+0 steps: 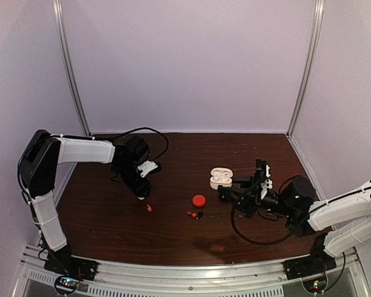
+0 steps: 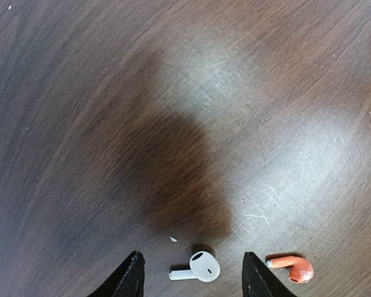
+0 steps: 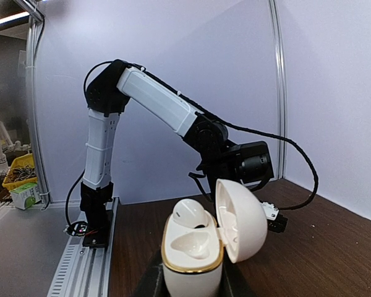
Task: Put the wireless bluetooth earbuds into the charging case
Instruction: Turn over the right earbud at the center of the board.
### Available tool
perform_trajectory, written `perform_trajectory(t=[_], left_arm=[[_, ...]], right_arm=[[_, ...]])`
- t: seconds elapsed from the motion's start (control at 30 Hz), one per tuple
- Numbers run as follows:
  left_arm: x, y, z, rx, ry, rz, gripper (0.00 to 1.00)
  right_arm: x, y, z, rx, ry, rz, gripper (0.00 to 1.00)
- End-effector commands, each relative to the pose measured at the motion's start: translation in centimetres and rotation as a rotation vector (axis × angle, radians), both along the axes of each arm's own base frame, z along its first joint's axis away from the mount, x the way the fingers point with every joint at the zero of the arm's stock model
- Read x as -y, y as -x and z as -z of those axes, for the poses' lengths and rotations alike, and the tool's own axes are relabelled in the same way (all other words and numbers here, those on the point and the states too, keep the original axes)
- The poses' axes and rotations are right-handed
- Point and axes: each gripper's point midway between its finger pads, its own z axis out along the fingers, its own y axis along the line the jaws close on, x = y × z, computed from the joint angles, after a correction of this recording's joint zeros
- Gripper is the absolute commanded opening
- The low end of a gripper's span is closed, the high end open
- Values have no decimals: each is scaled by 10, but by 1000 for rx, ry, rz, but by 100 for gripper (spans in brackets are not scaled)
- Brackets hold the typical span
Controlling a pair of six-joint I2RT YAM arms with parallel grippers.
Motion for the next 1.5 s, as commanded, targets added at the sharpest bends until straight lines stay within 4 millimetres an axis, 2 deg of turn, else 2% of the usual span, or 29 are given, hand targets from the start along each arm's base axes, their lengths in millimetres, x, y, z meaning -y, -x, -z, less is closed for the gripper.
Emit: perform_trajectory(t=[0.0, 0.17, 0.47, 0.77, 0.83, 1.13, 1.47], left_arm=[[1, 9, 17, -57, 3, -25, 56], [3, 18, 24, -107, 28, -54, 56], [6, 50, 27, -194, 74, -126, 48], [-1, 73, 27, -250, 46, -206, 48], [-2, 71, 25, -238, 38, -214, 47], [-9, 41, 12, -91, -109, -189, 37], [1, 36, 16, -81, -153, -127, 31]], right_arm=[[5, 1, -4, 13, -23, 1, 0], [6, 2, -3, 14, -21, 0, 0], [6, 2, -3, 19, -23, 3, 0], [6, 2, -2, 18, -22, -3, 0], [5, 2, -3, 20, -25, -3, 0], [4, 2, -4, 21, -22, -6, 1], [5, 1, -4, 20, -17, -1, 1]])
